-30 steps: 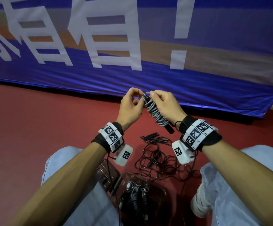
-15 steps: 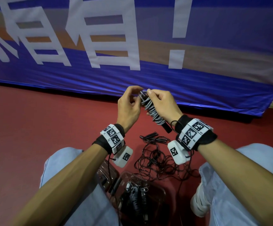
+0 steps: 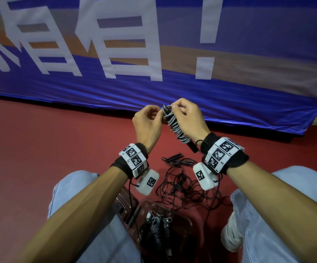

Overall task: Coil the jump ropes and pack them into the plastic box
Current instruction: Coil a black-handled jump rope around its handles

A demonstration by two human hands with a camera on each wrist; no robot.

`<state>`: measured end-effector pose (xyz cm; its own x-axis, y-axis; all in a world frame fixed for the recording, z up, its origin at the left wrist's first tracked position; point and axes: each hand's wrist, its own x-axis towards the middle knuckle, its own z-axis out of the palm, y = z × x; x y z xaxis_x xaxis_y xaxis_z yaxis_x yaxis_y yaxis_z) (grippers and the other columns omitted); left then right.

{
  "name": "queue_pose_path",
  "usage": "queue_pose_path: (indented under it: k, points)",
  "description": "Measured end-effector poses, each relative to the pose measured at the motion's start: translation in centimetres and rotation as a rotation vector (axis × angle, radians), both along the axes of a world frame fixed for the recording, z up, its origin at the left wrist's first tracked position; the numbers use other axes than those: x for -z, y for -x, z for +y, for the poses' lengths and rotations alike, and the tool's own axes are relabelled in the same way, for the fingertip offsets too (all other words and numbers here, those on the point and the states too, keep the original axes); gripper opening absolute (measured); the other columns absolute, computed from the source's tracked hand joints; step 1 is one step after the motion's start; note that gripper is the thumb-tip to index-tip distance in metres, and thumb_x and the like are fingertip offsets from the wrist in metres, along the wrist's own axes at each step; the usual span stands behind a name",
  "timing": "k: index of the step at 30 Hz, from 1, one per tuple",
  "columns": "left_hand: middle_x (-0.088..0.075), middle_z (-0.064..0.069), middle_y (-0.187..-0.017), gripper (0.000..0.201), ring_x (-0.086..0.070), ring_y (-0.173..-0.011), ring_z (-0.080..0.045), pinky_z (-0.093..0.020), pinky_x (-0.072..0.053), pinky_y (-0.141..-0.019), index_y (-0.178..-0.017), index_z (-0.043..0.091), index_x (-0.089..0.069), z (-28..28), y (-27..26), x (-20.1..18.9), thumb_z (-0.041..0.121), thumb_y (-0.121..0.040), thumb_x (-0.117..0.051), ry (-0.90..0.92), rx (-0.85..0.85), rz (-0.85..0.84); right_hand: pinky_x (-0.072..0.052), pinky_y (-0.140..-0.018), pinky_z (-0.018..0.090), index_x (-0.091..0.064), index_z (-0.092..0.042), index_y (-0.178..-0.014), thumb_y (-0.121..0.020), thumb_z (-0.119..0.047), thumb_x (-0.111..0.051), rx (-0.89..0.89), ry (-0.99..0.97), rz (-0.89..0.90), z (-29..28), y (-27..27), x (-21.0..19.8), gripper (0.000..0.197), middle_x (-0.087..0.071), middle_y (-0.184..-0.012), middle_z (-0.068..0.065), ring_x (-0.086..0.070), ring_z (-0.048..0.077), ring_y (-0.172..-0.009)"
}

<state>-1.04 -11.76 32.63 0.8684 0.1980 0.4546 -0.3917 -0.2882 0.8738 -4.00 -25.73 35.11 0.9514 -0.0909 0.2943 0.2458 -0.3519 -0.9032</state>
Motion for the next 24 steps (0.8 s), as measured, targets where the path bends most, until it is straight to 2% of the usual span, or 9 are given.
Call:
queue_pose_path:
  k: [2, 3, 6, 8, 12, 16, 19, 21, 24]
  points:
    - [-0.071, 0.001, -0.067, 0.01, -0.07, -0.062, -0.023, -0.043, -0.059, -0.06, -0.076, 0.016, -0.074, 0.1, 0.0, -0.1, 0.021, -0.085, -0.074, 0.032, 0.007, 0.021, -0.044, -0.062, 0.017, -0.064, -0.015, -0.094, -0.105, -0.025, -0.052, -0.003, -0.002, -0.026, 0.2, 0.1, 0.0, 0.019, -0.069, -0.075, -0.006, -0.056, -0.002, -0.062]
    - [-0.072, 0.0, -0.067, 0.009, -0.07, -0.062, -0.023, -0.041, -0.059, -0.06, -0.077, 0.015, -0.075, 0.1, 0.0, -0.1, 0.019, -0.085, -0.074, 0.052, 0.015, 0.033, -0.042, -0.063, 0.015, -0.064, -0.014, -0.093, -0.105, -0.024, -0.053, -0.009, 0.001, -0.03, 0.3, 0.1, 0.0, 0.02, -0.068, -0.075, -0.008, -0.057, -0.004, -0.063]
    - [-0.074, -0.002, -0.069, 0.007, -0.071, -0.063, -0.019, -0.031, -0.058, -0.061, -0.079, 0.01, -0.077, 0.1, 0.3, -0.4, 0.013, -0.085, -0.076, 0.111, 0.057, 0.071, -0.051, -0.07, 0.025, -0.067, -0.014, -0.092, -0.104, -0.023, -0.054, -0.029, 0.012, -0.017, 0.3, -0.1, 0.3, 0.02, -0.073, -0.082, -0.003, -0.067, 0.002, -0.074]
    - [-0.075, -0.002, -0.07, 0.006, -0.072, -0.064, -0.02, -0.032, -0.059, -0.064, -0.079, 0.01, -0.078, 0.2, 0.2, -0.4, 0.013, -0.084, -0.076, 0.116, 0.104, 0.104, -0.054, -0.077, 0.031, -0.07, -0.015, -0.093, -0.103, -0.024, -0.055, -0.035, 0.021, -0.001, 0.1, -0.1, 0.1, 0.02, -0.075, -0.084, -0.003, -0.07, 0.006, -0.08]
    - [-0.075, -0.007, -0.072, 0.003, -0.07, -0.063, -0.018, -0.032, -0.057, -0.064, -0.082, 0.007, -0.078, 0.9, -0.1, -0.4, 0.009, -0.084, -0.076, 0.09, 0.227, 0.16, -0.051, -0.055, 0.02, -0.073, -0.004, -0.097, -0.102, -0.016, -0.059, -0.073, -0.071, 0.119, -0.4, 0.2, -0.5, 0.02, -0.073, -0.067, -0.004, -0.066, 0.005, -0.056]
    - [-0.076, -0.008, -0.08, 0.006, -0.071, -0.07, -0.02, -0.031, -0.056, -0.067, -0.091, 0.005, -0.078, 1.4, 0.0, -0.4, 0.009, -0.088, -0.074, 0.038, 0.35, 0.18, -0.052, -0.057, 0.021, -0.074, -0.004, -0.096, -0.1, -0.018, -0.061, -0.067, -0.103, 0.163, -0.8, 0.3, -0.4, 0.019, -0.077, -0.082, 0.016, -0.067, 0.014, -0.061]
    - [-0.077, -0.009, -0.089, 0.012, -0.071, -0.075, -0.021, -0.032, -0.057, -0.071, -0.1, 0.005, -0.077, 1.6, 0.0, -0.2, 0.004, -0.093, -0.067, 0.021, 0.432, 0.206, -0.048, -0.053, 0.018, -0.072, -0.008, -0.097, -0.1, -0.021, -0.062, -0.034, -0.078, 0.17, -0.6, 0.4, 0.0, 0.016, -0.078, -0.082, 0.009, -0.064, 0.005, -0.053]
    - [-0.077, -0.008, -0.091, 0.015, -0.07, -0.075, -0.018, -0.031, -0.057, -0.071, -0.103, 0.004, -0.075, 1.7, 0.1, -0.3, 0.0, -0.095, -0.062, 0.004, 0.48, 0.215, -0.042, -0.045, 0.018, -0.064, -0.011, -0.106, -0.099, -0.024, -0.064, 0.004, -0.09, 0.207, -0.7, 0.3, 0.1, 0.015, -0.076, -0.088, 0.002, -0.057, 0.002, -0.045]
    - [-0.077, -0.005, -0.094, 0.019, -0.07, -0.079, -0.015, -0.03, -0.055, -0.071, -0.107, 0.006, -0.074, 2.0, 0.0, -0.2, -0.001, -0.096, -0.06, -0.023, 0.538, 0.232, -0.045, -0.046, 0.02, -0.062, -0.012, -0.112, -0.098, -0.023, -0.066, 0.007, -0.124, 0.282, -0.9, 0.0, 0.2, 0.018, -0.074, -0.087, -0.004, -0.061, 0.014, -0.056]
